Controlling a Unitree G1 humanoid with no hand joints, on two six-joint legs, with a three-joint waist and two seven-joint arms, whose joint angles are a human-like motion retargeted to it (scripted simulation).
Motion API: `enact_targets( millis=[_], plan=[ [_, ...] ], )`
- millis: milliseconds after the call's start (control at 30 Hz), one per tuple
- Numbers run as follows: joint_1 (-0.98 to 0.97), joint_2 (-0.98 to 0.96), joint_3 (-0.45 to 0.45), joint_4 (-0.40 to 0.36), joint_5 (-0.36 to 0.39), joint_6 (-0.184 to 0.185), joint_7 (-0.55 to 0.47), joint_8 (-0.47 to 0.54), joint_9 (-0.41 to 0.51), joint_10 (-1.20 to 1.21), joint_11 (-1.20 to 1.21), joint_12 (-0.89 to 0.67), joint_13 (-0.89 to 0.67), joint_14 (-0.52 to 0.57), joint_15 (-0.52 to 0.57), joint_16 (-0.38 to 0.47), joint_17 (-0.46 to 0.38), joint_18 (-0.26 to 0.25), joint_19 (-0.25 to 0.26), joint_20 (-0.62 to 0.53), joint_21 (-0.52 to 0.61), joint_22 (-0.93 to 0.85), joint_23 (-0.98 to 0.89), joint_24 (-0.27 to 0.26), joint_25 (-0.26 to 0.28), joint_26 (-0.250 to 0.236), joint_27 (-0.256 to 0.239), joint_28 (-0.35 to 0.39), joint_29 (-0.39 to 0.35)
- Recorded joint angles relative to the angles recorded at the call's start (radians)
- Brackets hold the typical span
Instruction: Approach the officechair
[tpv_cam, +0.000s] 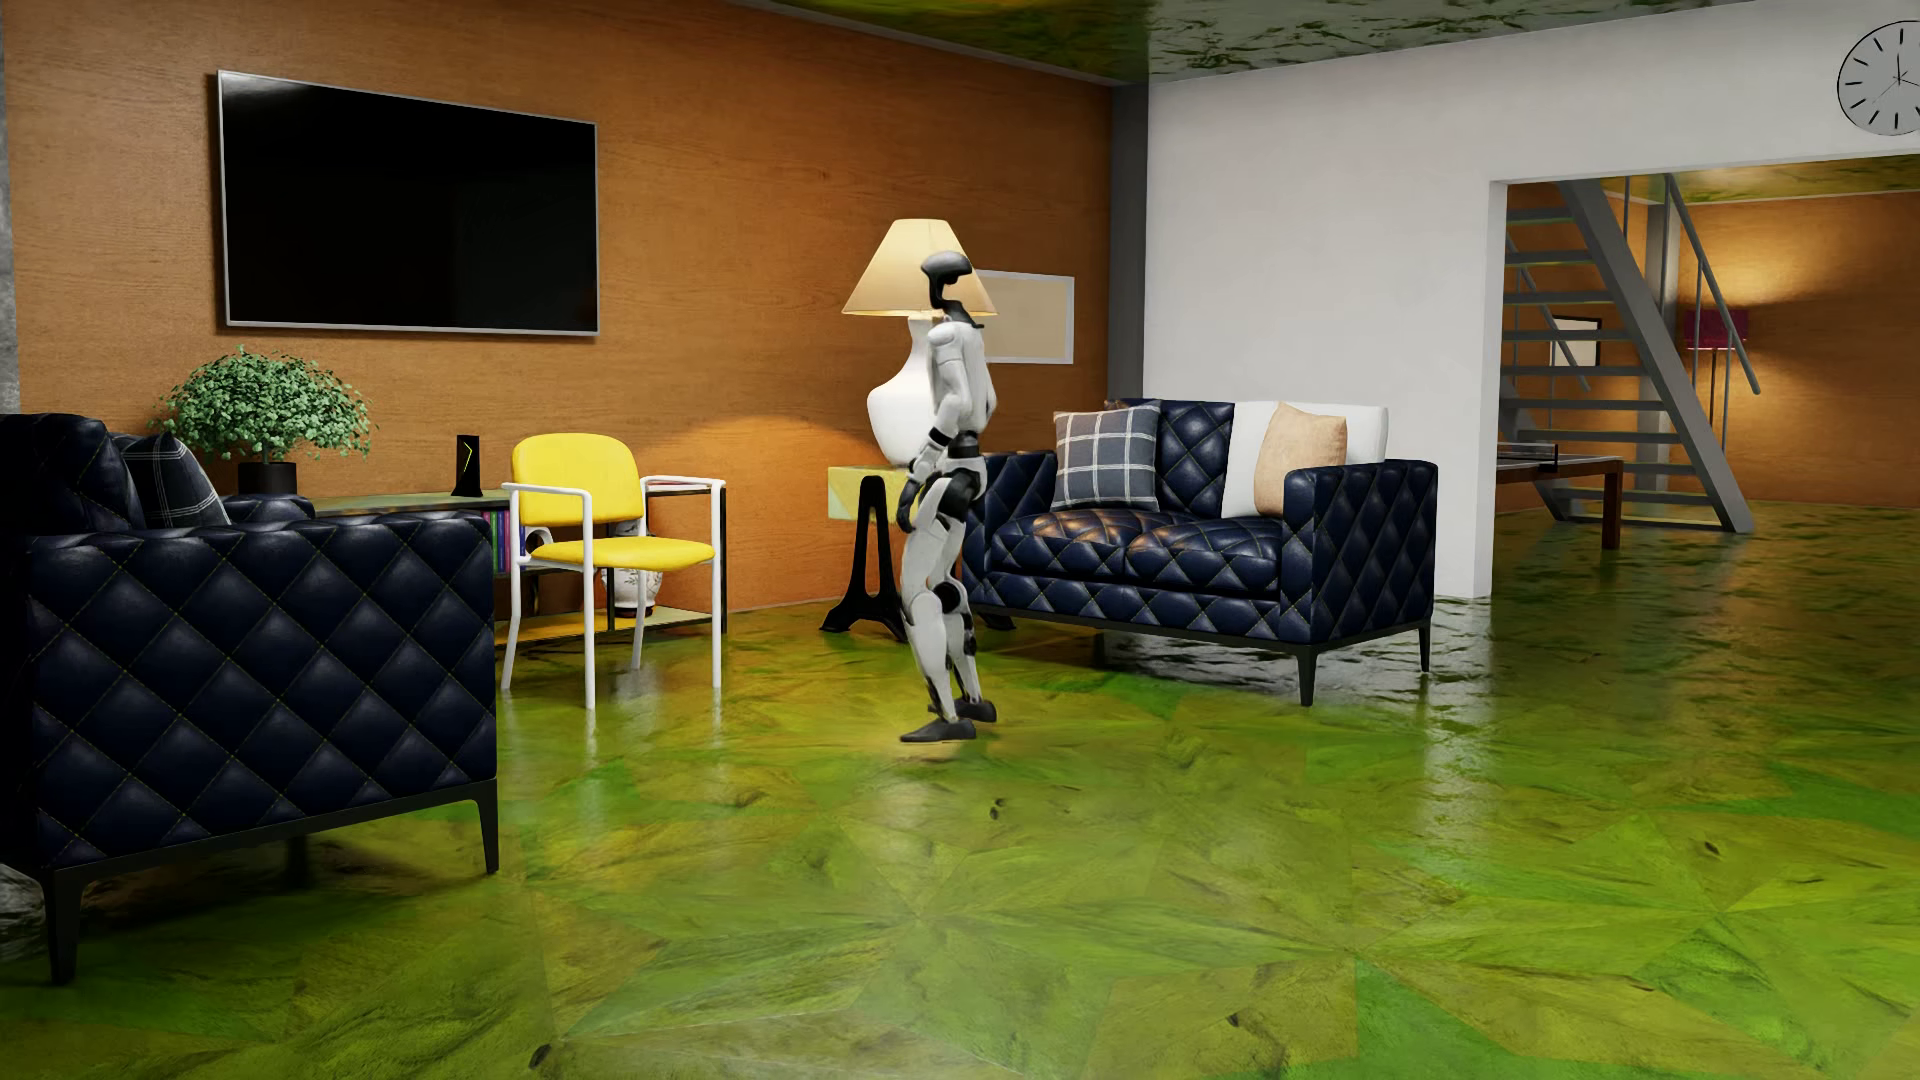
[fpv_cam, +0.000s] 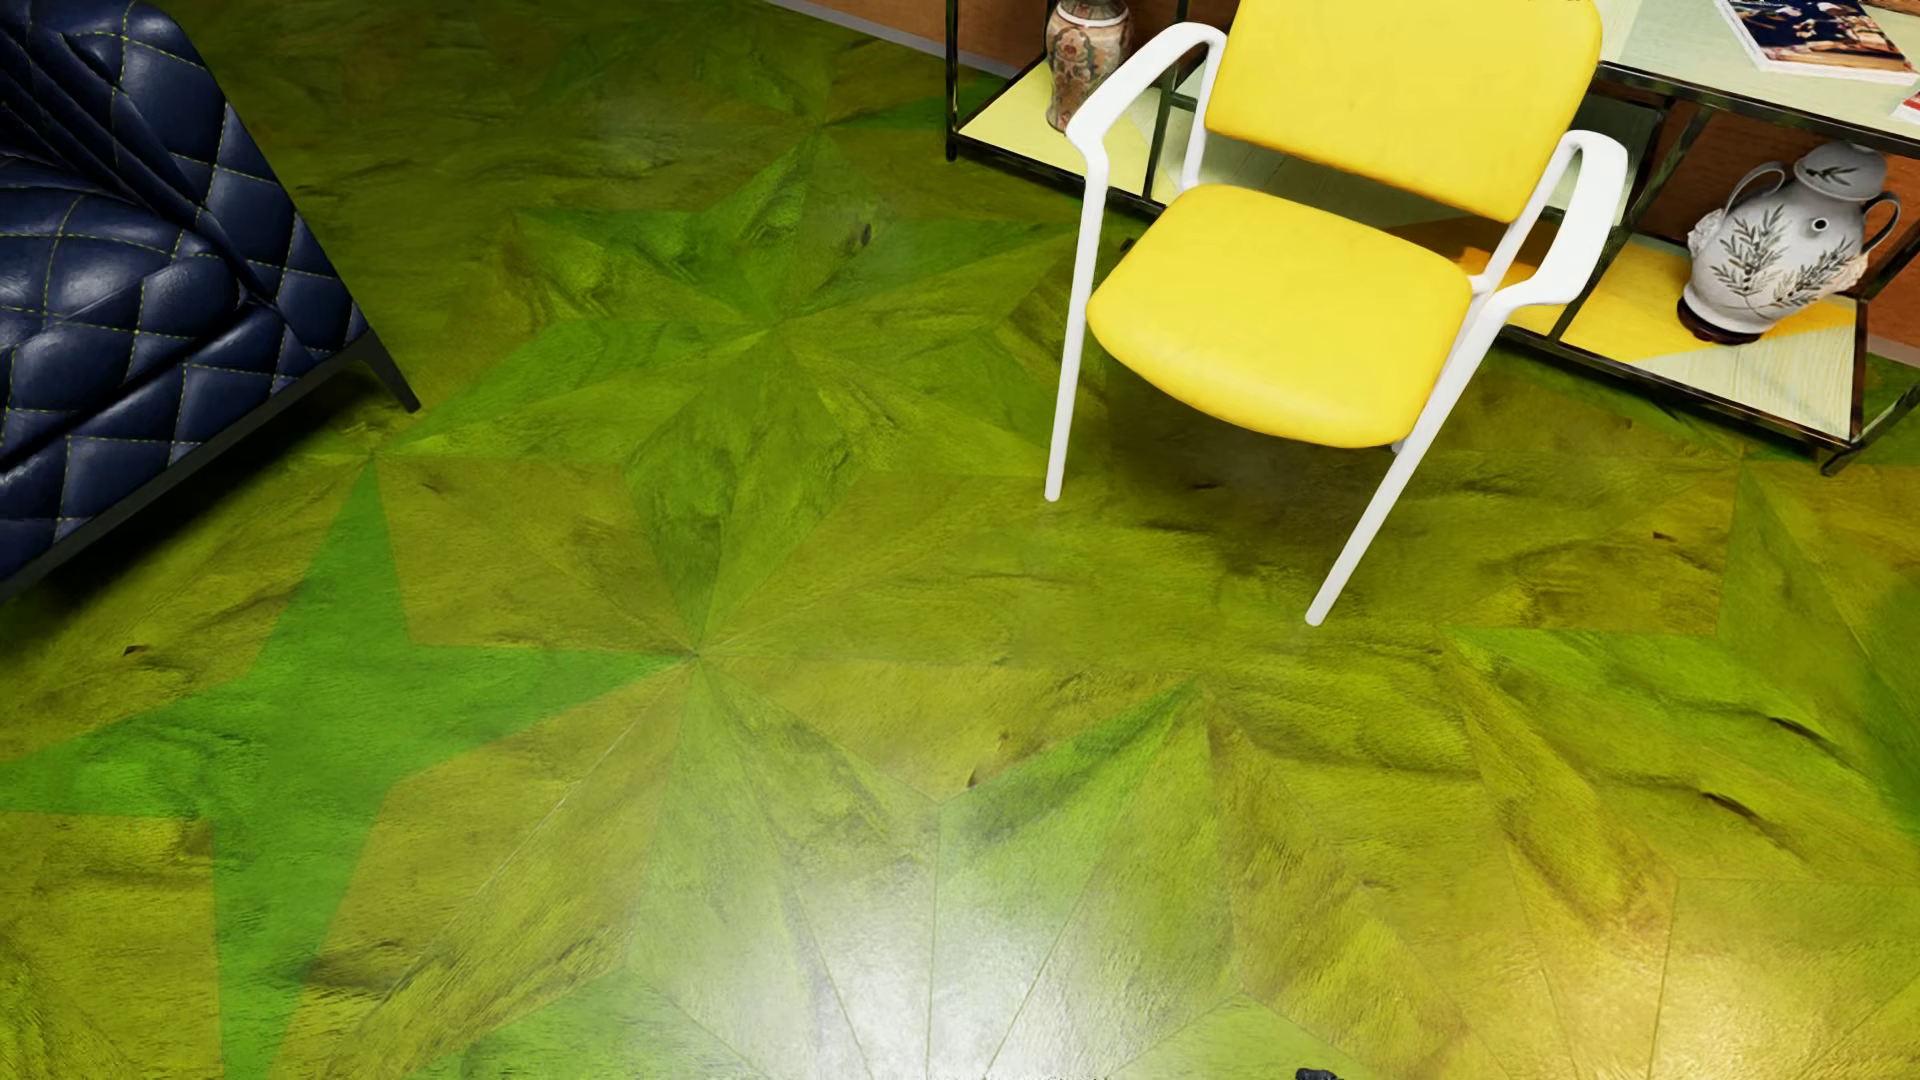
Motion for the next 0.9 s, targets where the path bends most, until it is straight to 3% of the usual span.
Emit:
enact_targets(
  millis=[100, 133, 200, 233, 433, 633, 667, 767, 833, 900],
  plan=[
    [-0.033, 0.002, -0.002, -0.104, -0.004, 0.010, -0.070, -0.043, -0.001, 0.104, 0.002, -0.018, -0.011, -0.086, -0.002, 0.003, -0.012, -0.056, -0.016, -0.015, 0.005, -0.006, 0.017, -0.010, -0.002, -0.004, 0.002, 0.005, 0.005],
    [-0.027, 0.004, -0.006, -0.135, -0.006, 0.013, -0.071, -0.055, -0.003, 0.123, -0.001, -0.027, -0.022, -0.106, -0.002, 0.003, -0.010, -0.039, -0.020, -0.016, 0.014, -0.006, 0.015, -0.012, -0.004, -0.006, 0.018, 0.009, 0.008],
    [0.020, 0.012, -0.012, -0.124, -0.011, 0.020, 0.056, -0.071, -0.009, 0.069, -0.026, -0.037, -0.034, -0.106, 0.006, -0.002, -0.017, 0.026, -0.026, -0.020, 0.021, -0.011, 0.015, -0.020, -0.001, -0.012, 0.036, 0.021, 0.009],
    [0.041, 0.013, -0.010, -0.134, -0.014, 0.021, 0.072, -0.071, -0.011, 0.025, -0.033, -0.041, -0.040, -0.099, 0.009, -0.004, -0.019, 0.037, -0.027, -0.024, 0.019, -0.012, 0.018, -0.022, 0.003, -0.015, 0.043, 0.028, 0.008],
    [0.085, 0.011, -0.004, -0.179, -0.036, 0.009, 0.076, -0.075, -0.021, -0.111, -0.063, -0.061, -0.061, -0.045, 0.024, 0.006, 0.011, 0.003, -0.035, -0.047, -0.001, -0.017, 0.048, -0.028, 0.019, -0.015, 0.059, 0.039, 0.005],
    [0.059, 0.023, -0.005, -0.191, -0.047, 0.000, 0.049, -0.109, -0.024, -0.084, -0.076, -0.086, -0.050, -0.032, 0.025, 0.008, 0.015, 0.016, -0.043, -0.045, -0.017, 0.011, 0.095, -0.049, 0.017, -0.010, 0.063, 0.043, 0.009],
    [0.040, 0.025, -0.007, -0.181, -0.050, -0.002, 0.071, -0.121, -0.023, -0.050, -0.078, -0.090, -0.050, -0.028, 0.024, 0.011, 0.016, 0.029, -0.045, -0.045, -0.020, 0.013, 0.104, -0.050, 0.017, -0.011, 0.066, 0.043, 0.007],
    [0.016, 0.041, -0.014, -0.103, -0.054, -0.002, 0.305, -0.168, -0.023, 0.037, -0.087, -0.104, -0.044, -0.042, 0.025, 0.026, 0.014, 0.097, -0.043, -0.044, -0.013, 0.012, 0.124, -0.051, 0.010, -0.014, 0.068, 0.039, 0.009],
    [0.037, 0.057, -0.011, -0.092, -0.057, 0.002, 0.426, -0.191, -0.026, 0.018, -0.097, -0.103, -0.042, -0.058, 0.025, 0.025, 0.004, 0.163, -0.037, -0.033, -0.010, 0.006, 0.130, -0.054, 0.006, -0.014, 0.069, 0.050, 0.012],
    [0.071, 0.071, -0.002, -0.114, -0.065, 0.004, 0.440, -0.201, -0.028, -0.035, -0.100, -0.094, -0.041, -0.060, 0.020, 0.016, -0.006, 0.149, -0.026, -0.030, -0.017, 0.006, 0.132, -0.052, 0.006, -0.014, 0.072, 0.059, 0.007]
  ],
)
